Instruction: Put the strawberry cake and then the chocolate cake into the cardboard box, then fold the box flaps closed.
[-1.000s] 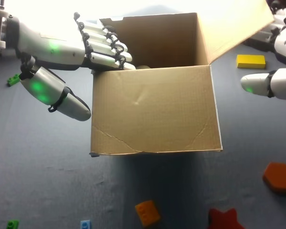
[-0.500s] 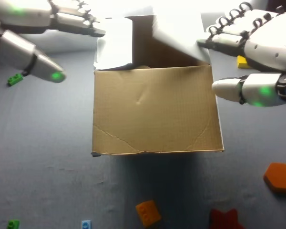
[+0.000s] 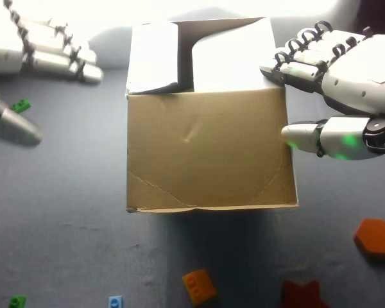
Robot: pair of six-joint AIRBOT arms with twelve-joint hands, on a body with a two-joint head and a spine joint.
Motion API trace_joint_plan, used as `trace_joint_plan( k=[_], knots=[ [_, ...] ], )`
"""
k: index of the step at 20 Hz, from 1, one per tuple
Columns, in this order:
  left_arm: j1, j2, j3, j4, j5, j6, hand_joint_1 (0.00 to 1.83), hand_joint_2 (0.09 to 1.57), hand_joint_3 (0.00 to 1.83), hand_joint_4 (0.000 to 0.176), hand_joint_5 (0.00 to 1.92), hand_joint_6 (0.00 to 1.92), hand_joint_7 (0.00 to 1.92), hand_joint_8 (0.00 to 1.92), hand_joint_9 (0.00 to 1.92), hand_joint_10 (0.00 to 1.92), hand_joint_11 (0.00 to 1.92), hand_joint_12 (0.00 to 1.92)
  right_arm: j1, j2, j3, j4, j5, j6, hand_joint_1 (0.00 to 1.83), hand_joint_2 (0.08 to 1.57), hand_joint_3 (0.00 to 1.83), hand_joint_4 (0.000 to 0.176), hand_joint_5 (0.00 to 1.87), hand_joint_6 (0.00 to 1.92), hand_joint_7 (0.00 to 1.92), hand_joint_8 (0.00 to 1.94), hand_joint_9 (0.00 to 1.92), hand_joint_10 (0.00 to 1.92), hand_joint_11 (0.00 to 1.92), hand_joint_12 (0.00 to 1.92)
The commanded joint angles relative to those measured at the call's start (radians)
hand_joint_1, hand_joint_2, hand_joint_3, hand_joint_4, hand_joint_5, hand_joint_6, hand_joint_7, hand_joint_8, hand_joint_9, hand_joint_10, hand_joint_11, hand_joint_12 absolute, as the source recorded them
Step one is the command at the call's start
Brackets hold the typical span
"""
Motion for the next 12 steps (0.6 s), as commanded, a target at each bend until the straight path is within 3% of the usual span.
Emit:
trace_joint_plan(
  k=[1, 4, 7, 12],
  knots=[
    [0.002, 0.017, -0.007, -0.075, 0.013, 0.000, 0.00, 1.17, 0.00, 0.036, 0.07, 0.01, 0.09, 0.00, 0.08, 0.01, 0.00, 0.32, 0.025, 0.023, 0.002, -0.013, 0.110, 0.023, 0.00, 1.35, 0.01, 0.000, 0.09, 0.01, 0.10, 0.01, 0.06, 0.02, 0.01, 0.01],
    [0.063, 0.047, -0.069, -0.076, 0.013, 0.010, 0.00, 1.18, 0.00, 0.020, 0.08, 0.01, 0.09, 0.00, 0.09, 0.01, 0.00, 0.38, 0.049, 0.059, 0.002, -0.013, 0.159, 0.107, 0.00, 1.35, 0.01, 0.000, 0.09, 0.01, 0.11, 0.01, 0.06, 0.02, 0.01, 0.01],
    [0.139, 0.061, -0.125, -0.125, 0.013, 0.053, 0.00, 1.17, 0.00, 0.022, 0.06, 0.00, 0.07, 0.00, 0.08, 0.00, 0.00, 0.38, 0.000, 0.096, 0.002, -0.013, 0.246, 0.199, 0.00, 1.35, 0.01, 0.000, 0.09, 0.01, 0.12, 0.01, 0.07, 0.02, 0.00, 0.00],
    [0.251, 0.069, -0.216, -0.176, 0.017, 0.101, 0.00, 1.17, 0.00, 0.022, 0.07, 0.00, 0.09, 0.00, 0.09, 0.00, 0.00, 0.40, -0.069, 0.118, 0.007, 0.015, 0.324, 0.221, 0.00, 1.34, 0.00, 0.000, 0.08, 0.00, 0.10, 0.00, 0.04, 0.01, 0.00, 0.00]
  ],
)
